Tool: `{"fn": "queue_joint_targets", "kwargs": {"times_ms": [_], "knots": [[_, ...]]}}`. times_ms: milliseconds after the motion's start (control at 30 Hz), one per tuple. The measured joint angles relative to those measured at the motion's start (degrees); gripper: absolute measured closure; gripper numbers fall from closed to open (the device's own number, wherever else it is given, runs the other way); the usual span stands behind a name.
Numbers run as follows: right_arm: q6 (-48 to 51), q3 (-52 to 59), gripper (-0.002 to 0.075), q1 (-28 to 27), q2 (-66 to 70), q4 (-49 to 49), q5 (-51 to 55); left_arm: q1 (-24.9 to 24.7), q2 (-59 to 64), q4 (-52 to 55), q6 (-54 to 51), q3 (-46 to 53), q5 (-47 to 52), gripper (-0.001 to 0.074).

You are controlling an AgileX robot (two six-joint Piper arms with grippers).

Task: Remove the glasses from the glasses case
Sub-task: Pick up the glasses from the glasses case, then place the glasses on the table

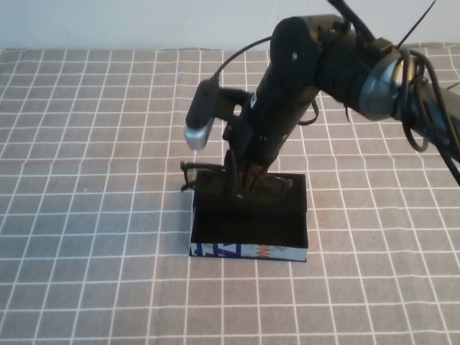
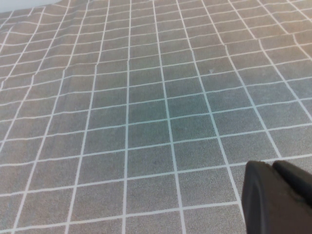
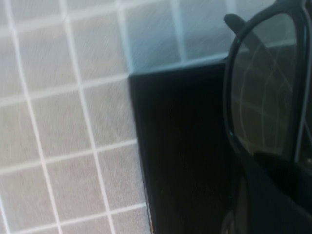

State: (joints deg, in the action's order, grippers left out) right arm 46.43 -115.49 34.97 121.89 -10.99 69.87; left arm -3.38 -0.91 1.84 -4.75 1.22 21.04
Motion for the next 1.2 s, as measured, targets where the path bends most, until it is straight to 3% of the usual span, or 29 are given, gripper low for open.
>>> {"fn": "queue_joint_targets", "kwargs": {"times_ms": [200, 433, 600, 833, 1200], "knots": [[-12.2, -0.6, 0.0672, -2.1, -2.2, 0.9, 0.7, 0.0, 0.0, 0.0, 0.0, 0.0, 0.0, 0.0739], [-24.8, 2.7, 0.0672, -9.9, -7.1, 0.7, 0.7, 0.0, 0.0, 0.0, 0.0, 0.0, 0.0, 0.0739], [-31.9, 12.7, 0.0672, -15.2, -12.2, -0.7, -0.5, 0.0, 0.0, 0.0, 0.0, 0.0, 0.0, 0.0739], [-39.6, 32.9, 0.0673, -20.8, -18.9, -3.5, -11.5, 0.0, 0.0, 0.0, 0.0, 0.0, 0.0, 0.0739], [-41.5, 52.7, 0.0673, -21.6, -20.4, -11.3, -23.7, 0.0, 0.0, 0.0, 0.0, 0.0, 0.0, 0.0739]]}}
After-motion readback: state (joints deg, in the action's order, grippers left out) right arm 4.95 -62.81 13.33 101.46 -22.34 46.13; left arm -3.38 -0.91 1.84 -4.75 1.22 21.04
